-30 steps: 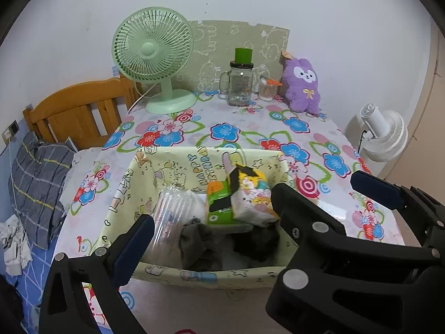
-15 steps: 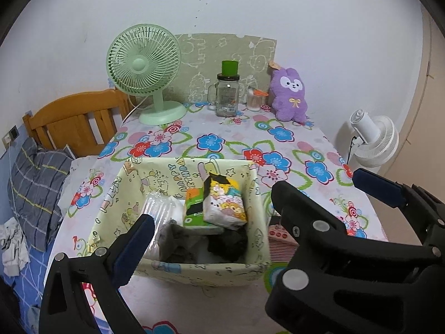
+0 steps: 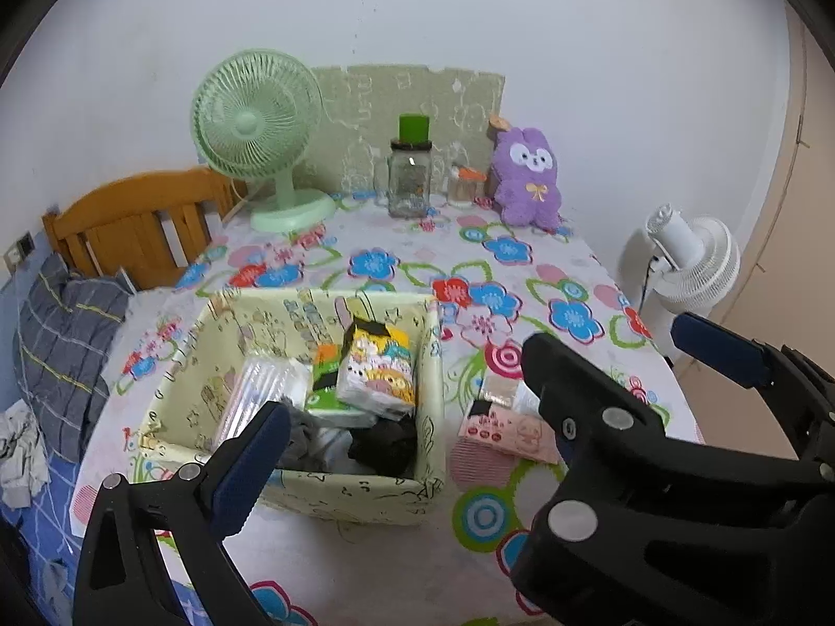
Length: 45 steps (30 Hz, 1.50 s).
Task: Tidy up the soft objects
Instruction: 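Withdraw both tools from the box toward the pink pouch and white towel, then approach the pink wipes pouch with the left tool while the right tool approaches the rolled white towel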
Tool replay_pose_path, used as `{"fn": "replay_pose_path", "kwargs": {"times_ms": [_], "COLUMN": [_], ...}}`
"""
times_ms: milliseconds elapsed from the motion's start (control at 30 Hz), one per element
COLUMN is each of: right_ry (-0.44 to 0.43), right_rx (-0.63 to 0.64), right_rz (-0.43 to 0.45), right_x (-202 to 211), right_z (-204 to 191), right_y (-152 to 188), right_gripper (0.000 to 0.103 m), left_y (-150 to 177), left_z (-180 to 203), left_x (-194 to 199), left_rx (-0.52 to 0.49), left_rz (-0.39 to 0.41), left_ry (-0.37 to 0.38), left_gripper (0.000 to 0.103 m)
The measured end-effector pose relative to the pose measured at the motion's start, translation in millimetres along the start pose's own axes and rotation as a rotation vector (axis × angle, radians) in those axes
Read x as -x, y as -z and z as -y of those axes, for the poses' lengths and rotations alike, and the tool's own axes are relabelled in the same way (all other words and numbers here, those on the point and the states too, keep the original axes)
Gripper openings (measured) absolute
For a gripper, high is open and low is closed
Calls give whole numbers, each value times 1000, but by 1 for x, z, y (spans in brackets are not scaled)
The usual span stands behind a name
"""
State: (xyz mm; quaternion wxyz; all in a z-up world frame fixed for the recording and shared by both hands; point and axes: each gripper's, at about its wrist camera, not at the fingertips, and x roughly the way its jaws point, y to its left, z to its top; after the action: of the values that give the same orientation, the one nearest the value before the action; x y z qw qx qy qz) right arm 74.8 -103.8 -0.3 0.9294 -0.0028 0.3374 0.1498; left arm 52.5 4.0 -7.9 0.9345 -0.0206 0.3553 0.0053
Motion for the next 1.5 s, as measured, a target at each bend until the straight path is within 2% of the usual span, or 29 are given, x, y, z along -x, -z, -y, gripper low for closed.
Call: {"fn": "replay_pose_path", "kwargs": {"times_ms": [233,533,800,1033,1500], "right_ry": [12,32,53,59,75], "right_rx": [2,-3,-1,22,30], "right_rz": [14,9,-13,-19,-88], "right_x": [7,6,-2,-12,-51], "right_z": [13,34,53,69,96], "right_y": [5,15,26,38,62], "right_gripper": [92,95,95,95,95], "left_y": [2,10,20,31,50], "left_z": [15,33,57,71,90], "left_x": [3,-5,-12,-27,-68], "left_rx": [-16,-15,-36,-11,-4], "left_rz": [23,12,3,-21,-112], "left_ry": [-7,-2,40,45,17], "left_gripper": [102,101,101,101,101]}}
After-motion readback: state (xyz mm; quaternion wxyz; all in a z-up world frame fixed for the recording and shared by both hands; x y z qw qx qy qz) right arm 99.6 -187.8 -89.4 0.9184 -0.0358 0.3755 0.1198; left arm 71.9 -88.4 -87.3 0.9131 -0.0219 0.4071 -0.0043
